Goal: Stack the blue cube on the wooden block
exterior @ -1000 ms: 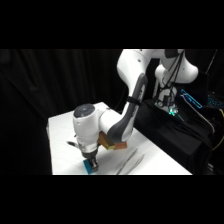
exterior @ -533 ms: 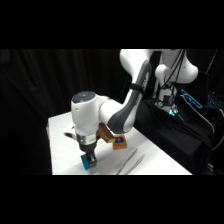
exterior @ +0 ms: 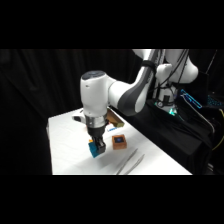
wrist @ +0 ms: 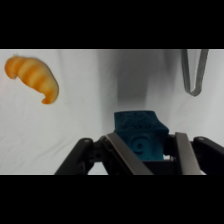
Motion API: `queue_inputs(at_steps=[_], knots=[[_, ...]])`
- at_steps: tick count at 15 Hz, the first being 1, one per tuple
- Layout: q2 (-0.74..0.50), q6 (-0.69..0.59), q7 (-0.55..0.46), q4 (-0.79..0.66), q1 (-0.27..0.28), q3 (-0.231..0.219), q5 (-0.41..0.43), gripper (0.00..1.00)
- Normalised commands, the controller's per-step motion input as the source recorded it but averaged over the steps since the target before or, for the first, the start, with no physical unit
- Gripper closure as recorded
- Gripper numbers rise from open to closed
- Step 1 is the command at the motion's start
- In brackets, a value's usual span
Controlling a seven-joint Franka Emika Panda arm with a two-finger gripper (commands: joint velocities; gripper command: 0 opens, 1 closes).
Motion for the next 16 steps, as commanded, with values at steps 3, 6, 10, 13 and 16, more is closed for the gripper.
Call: queue_inputs(at_steps=[3, 6, 10, 13, 16], knots=[[-0.55, -0.04, -0.05, -0.56, -0.080, 0.069, 0.043, 0.77], [-0.49, -0.01, -0.07, -0.50, -0.111, 0.077, 0.055, 0.77], [-0.43, 0.03, -0.09, -0.45, -0.137, 0.092, 0.110, 0.77], [-0.40, 0.08, -0.11, -0.43, -0.143, 0.090, 0.148, 0.77], [-0.34, 0.11, -0.12, -0.39, -0.129, 0.092, 0.158, 0.77]])
